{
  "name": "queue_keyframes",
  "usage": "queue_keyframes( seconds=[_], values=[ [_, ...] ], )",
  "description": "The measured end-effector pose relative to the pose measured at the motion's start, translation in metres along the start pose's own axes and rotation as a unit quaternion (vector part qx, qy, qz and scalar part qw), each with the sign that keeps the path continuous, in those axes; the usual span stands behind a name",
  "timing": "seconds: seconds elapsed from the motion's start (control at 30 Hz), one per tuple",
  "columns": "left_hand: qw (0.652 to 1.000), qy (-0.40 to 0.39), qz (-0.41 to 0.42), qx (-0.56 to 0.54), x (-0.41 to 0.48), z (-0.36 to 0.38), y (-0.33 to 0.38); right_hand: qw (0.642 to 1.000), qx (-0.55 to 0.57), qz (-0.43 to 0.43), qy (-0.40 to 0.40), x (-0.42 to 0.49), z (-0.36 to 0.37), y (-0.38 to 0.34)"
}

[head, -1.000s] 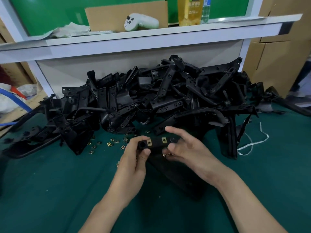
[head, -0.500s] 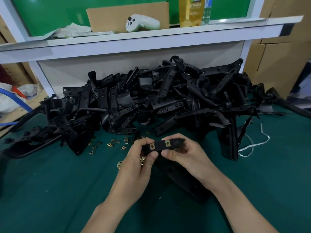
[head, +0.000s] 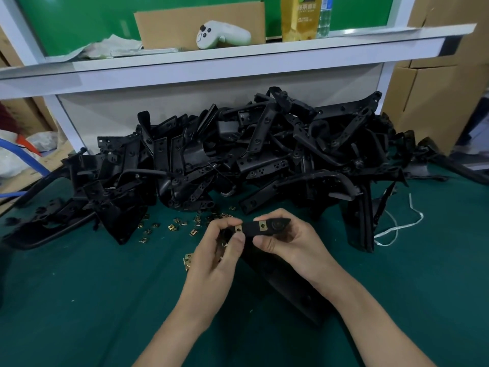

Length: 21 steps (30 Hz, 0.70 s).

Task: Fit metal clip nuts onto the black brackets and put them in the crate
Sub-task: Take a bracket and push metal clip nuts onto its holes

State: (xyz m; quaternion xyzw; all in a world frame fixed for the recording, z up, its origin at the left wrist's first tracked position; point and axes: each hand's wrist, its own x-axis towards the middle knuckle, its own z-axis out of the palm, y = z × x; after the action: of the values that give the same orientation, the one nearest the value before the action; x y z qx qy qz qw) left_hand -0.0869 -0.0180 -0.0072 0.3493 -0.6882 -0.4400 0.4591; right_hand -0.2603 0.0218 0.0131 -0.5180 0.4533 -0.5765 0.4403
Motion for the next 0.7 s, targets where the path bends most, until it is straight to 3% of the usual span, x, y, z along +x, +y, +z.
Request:
queue_keyframes(
  seconds=[0.13,0.27,0.7],
  values=[
    [0.994,0.004,-0.083,-0.075,0.0053,0.0021,-0.0005,1.000,-0.007,0.002,0.008,-0.0002,0.0009,0.0018],
    [0.989,-0.002,-0.115,-0.096,0.0083,0.0038,-0.0045,1.000,-0.019,0.003,0.013,0.0000,0.0029,0.0028],
    [0.999,-0.014,-0.016,-0.046,0.0039,0.0013,0.0028,1.000,0.000,-0.003,0.026,0.0015,0.0016,0.0023]
  ],
)
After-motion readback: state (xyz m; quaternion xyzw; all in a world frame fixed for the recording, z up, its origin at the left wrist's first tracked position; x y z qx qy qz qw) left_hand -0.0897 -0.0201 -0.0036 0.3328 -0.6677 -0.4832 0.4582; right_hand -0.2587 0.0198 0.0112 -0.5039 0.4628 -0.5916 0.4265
